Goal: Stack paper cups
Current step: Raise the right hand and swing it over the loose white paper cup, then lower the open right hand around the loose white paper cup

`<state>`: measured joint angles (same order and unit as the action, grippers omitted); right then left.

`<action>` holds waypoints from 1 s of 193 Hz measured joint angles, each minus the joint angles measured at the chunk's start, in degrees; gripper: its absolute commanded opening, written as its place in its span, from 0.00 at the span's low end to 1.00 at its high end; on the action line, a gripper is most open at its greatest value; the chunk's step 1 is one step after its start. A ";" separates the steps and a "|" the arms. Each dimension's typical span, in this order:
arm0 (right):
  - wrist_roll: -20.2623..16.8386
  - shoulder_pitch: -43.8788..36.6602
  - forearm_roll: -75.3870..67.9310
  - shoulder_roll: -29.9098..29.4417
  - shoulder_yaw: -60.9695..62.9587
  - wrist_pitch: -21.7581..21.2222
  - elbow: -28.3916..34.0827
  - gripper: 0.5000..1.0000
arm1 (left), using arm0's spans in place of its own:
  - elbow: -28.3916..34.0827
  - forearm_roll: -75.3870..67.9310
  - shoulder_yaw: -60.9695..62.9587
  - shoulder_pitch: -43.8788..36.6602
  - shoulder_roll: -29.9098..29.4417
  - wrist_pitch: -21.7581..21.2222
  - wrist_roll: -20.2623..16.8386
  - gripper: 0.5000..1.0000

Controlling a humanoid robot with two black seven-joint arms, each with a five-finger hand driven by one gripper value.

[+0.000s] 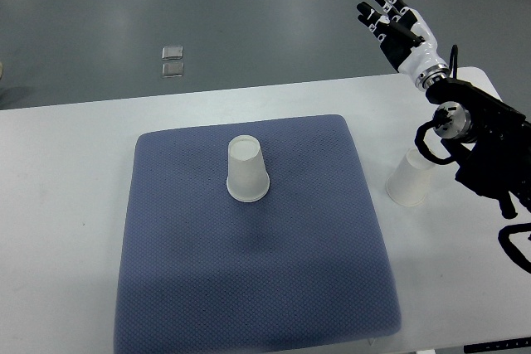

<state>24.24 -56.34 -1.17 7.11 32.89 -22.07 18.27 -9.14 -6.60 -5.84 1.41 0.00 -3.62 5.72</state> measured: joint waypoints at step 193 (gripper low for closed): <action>-3.49 -7.27 71.22 44.49 -16.11 -10.17 47.97 0.85 | 0.00 0.01 -0.01 0.00 0.00 0.02 0.00 1.00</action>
<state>20.74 -63.61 70.05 51.59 16.78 -32.24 66.24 -9.14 -6.59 -5.85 1.41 0.00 -3.60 5.71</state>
